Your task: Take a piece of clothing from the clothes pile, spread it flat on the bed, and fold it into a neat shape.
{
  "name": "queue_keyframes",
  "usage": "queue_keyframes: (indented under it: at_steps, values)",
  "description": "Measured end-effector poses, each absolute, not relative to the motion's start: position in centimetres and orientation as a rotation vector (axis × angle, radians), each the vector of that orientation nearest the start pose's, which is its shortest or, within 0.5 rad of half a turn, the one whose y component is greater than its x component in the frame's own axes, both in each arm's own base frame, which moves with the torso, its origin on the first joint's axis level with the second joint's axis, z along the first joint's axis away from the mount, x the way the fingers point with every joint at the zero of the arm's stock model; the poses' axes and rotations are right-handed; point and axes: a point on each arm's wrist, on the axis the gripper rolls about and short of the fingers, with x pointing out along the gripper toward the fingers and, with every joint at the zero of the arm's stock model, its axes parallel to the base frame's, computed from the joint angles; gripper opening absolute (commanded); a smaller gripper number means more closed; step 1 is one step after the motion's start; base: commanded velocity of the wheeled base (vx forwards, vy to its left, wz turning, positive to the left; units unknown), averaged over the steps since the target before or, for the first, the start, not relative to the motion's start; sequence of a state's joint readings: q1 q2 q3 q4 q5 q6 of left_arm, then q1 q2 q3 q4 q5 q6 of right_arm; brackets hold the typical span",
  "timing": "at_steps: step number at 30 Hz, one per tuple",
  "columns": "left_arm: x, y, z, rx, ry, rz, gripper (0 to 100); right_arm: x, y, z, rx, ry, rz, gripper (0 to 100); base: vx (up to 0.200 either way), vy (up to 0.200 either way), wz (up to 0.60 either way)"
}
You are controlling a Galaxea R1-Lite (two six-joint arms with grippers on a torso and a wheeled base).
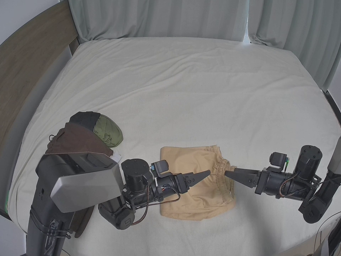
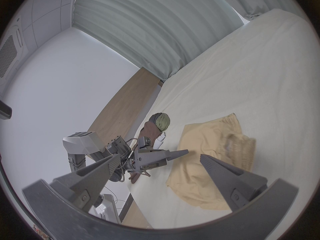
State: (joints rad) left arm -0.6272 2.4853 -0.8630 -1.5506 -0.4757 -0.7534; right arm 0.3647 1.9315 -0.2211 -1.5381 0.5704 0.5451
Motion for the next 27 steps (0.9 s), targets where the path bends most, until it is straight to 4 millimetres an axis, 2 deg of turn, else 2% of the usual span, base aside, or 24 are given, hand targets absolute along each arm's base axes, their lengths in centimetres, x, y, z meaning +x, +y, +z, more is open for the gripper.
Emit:
queue_keyframes:
  at_steps: [10, 16, 27]
  values:
    - [32.6, -23.3, -0.2, -0.644, 0.463, -0.984, 100, 23.1, 10.5, 7.8, 0.521, 0.443, 0.869, 100, 0.0, 0.0, 0.0]
    - [33.2, -21.5, -0.2, -0.587, 0.427, -0.944, 100, 22.8, 11.1, 7.0, 0.521, 0.487, 0.883, 100, 0.0, 0.0, 0.0]
    - [32.5, -18.0, 1.0, -0.564, 0.431, -0.886, 100, 23.1, 11.7, 5.1, 0.522, 0.566, 0.874, 100, 0.0, 0.0, 0.0]
